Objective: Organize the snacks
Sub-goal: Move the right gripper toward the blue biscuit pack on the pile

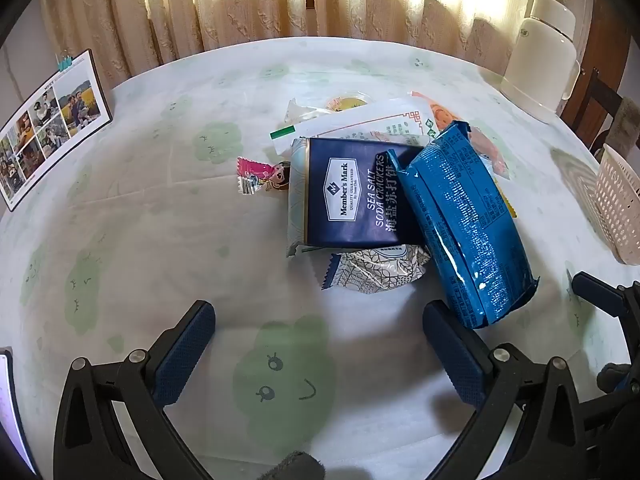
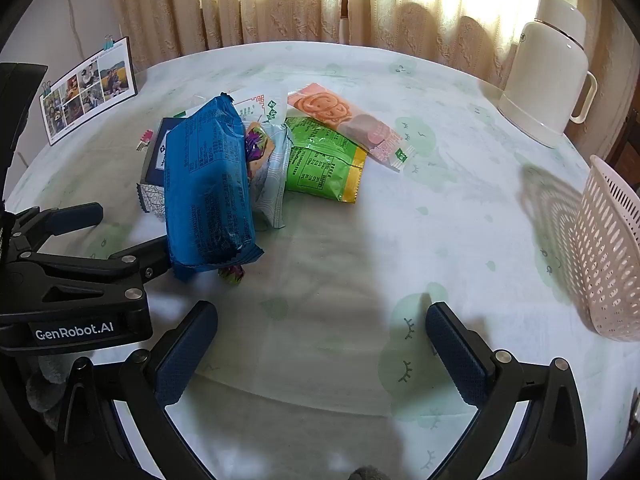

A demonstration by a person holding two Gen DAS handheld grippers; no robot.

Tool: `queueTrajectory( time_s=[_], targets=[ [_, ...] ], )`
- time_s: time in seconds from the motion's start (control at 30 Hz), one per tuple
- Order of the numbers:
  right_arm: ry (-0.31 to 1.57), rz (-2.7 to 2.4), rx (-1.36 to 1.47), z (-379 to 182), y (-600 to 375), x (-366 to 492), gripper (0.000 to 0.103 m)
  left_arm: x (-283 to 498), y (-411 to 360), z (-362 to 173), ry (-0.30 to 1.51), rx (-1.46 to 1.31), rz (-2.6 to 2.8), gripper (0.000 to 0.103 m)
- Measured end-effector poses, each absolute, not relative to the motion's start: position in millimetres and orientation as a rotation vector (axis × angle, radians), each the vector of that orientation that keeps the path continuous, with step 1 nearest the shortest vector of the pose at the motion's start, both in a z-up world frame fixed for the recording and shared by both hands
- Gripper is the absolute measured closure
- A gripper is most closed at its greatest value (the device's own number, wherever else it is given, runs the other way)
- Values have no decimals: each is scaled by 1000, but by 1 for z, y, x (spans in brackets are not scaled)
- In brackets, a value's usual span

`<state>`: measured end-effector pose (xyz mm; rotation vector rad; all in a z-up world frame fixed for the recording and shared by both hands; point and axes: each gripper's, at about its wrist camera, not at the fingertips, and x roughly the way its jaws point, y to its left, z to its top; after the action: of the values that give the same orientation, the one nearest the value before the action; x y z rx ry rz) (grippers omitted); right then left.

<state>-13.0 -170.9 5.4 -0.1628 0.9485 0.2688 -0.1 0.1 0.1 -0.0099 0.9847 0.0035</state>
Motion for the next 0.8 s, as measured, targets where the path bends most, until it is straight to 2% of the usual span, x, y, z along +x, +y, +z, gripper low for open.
queueTrajectory(
  time_s=[0.8],
  targets=[
    [954, 278, -171, 5, -172, -11, 0, 0, 0, 1, 982, -9, 5, 0]
  ],
)
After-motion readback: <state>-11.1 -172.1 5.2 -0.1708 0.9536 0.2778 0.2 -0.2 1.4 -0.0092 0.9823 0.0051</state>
